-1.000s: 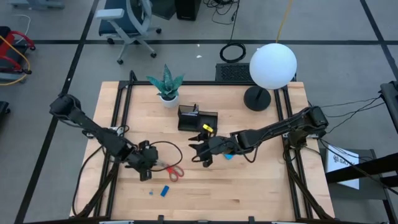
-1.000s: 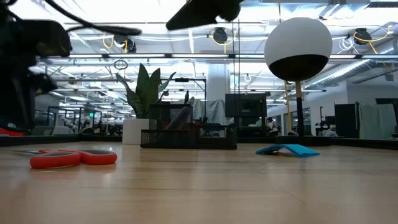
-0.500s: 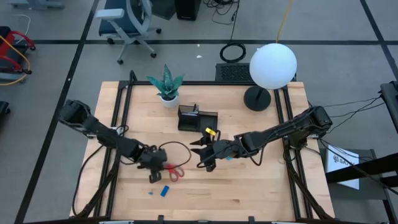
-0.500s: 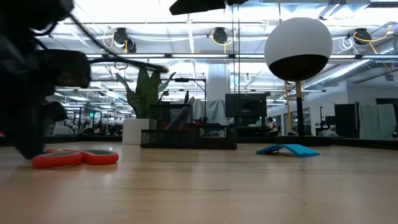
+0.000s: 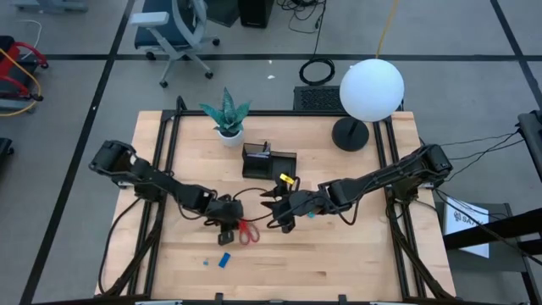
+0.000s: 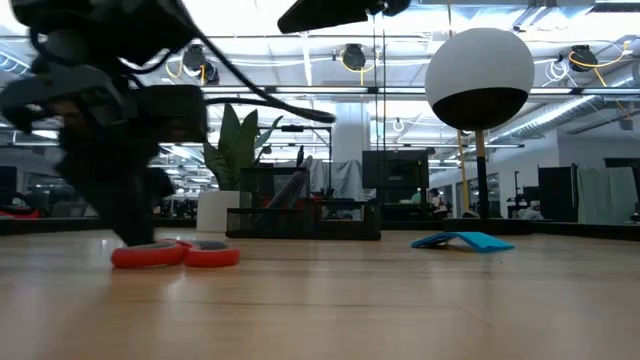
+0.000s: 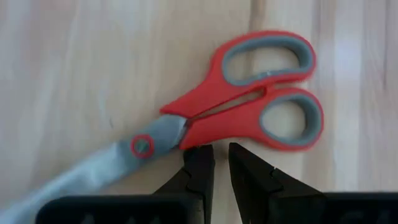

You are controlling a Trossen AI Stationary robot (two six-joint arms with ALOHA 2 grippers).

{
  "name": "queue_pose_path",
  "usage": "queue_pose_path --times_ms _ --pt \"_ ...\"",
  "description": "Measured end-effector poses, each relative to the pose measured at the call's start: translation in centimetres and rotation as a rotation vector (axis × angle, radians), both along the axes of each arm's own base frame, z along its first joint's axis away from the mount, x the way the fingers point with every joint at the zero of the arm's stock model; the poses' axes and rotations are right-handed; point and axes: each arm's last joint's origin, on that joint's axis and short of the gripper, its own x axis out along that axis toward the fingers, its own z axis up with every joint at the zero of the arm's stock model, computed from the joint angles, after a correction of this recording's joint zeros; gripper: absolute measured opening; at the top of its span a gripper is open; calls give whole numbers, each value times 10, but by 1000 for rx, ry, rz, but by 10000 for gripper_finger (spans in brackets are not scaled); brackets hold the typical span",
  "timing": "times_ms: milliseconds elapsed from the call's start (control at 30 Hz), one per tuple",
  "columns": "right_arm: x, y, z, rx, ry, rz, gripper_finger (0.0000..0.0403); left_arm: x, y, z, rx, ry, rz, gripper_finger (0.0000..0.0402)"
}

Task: Pick and place office supplies into organizer
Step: Put the red scissor into the black desk organizer

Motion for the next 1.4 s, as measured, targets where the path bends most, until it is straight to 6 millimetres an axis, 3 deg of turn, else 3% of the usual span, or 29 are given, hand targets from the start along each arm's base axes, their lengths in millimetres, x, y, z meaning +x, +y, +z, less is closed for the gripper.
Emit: queue_pose_path --times_ms 333,567,800,933,1167,1400 --pt "-4 -1 -6 -1 67 -14 105 59 12 3 83 -64 -55 60" --pt "-24 7 11 -54 67 -74 105 86 21 15 134 -137 -75 60" --pt "-53 20 35 29 42 -66 105 74 29 40 237 -117 -38 60" --pt "-58 29 34 76 70 -8 105 64 31 59 271 -134 -16 60" --pt "-45 41 5 143 226 190 105 47 37 105 340 -271 19 60" --pt "-22 32 -23 256 309 269 105 19 44 150 389 -398 62 60"
